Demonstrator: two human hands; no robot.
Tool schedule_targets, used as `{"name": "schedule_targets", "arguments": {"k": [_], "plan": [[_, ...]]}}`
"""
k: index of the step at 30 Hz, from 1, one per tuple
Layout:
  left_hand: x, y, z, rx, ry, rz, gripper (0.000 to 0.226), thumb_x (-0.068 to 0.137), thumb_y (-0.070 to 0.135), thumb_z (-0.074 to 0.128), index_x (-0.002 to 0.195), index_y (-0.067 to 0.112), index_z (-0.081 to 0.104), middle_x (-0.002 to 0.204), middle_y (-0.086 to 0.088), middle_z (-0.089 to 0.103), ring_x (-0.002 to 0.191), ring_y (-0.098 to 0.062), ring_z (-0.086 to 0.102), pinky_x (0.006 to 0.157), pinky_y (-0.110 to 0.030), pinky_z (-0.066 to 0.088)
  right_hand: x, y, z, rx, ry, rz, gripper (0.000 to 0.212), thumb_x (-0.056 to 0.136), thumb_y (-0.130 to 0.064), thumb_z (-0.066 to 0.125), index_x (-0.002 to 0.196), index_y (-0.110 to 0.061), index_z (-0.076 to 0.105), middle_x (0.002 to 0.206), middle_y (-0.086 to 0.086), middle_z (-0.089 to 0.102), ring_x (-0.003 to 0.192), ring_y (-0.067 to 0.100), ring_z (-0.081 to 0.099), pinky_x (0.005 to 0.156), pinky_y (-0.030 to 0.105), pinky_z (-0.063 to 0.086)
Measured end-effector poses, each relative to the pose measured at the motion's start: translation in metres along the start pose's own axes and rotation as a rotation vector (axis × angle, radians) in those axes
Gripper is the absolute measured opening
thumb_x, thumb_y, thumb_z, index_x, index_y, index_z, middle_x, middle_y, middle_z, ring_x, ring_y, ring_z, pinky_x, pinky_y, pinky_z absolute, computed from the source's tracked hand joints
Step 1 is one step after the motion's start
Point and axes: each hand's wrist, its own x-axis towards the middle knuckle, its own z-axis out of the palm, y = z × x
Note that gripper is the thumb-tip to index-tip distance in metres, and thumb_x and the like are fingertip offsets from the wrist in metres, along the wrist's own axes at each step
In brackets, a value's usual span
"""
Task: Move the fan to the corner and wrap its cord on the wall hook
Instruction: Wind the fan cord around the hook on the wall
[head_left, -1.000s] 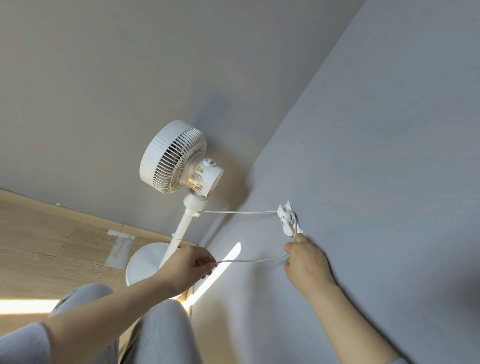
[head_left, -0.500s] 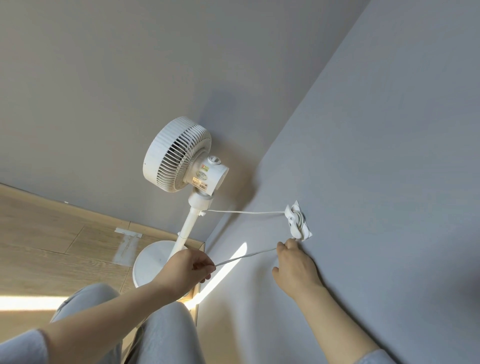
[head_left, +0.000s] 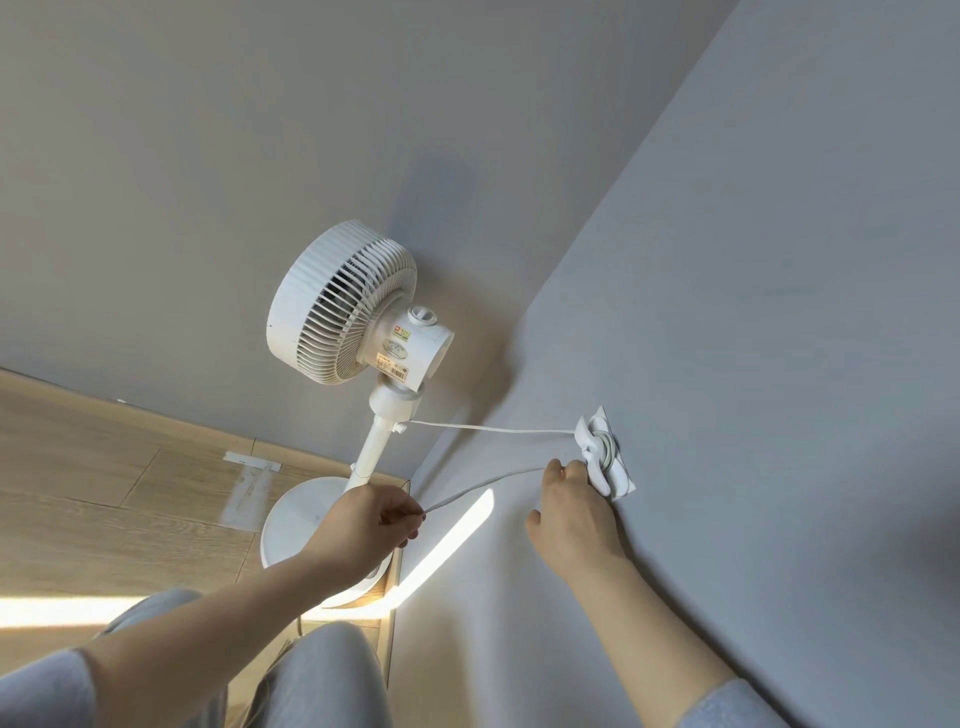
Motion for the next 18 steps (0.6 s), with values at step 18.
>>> {"name": "schedule_targets", "arguments": {"k": [18], "plan": [[0.029,-0.011,-0.001,-0.038,0.064,0.018,0.011,0.086,0.012,0.063,0.083,0.017,0.072,0.071,0.004,0.071,0.066,-0.005,0.065,0.064,-0.019,0.056,0.058,-0.015,-0.019,-0.051,-0.065,-0.182,0.019,0.083,-0.002,0.048,0.08,-0.009,0.064,0.074,0.007,0.058,0.063,0.027,0.049,0.044,0.023,0.024]]}}
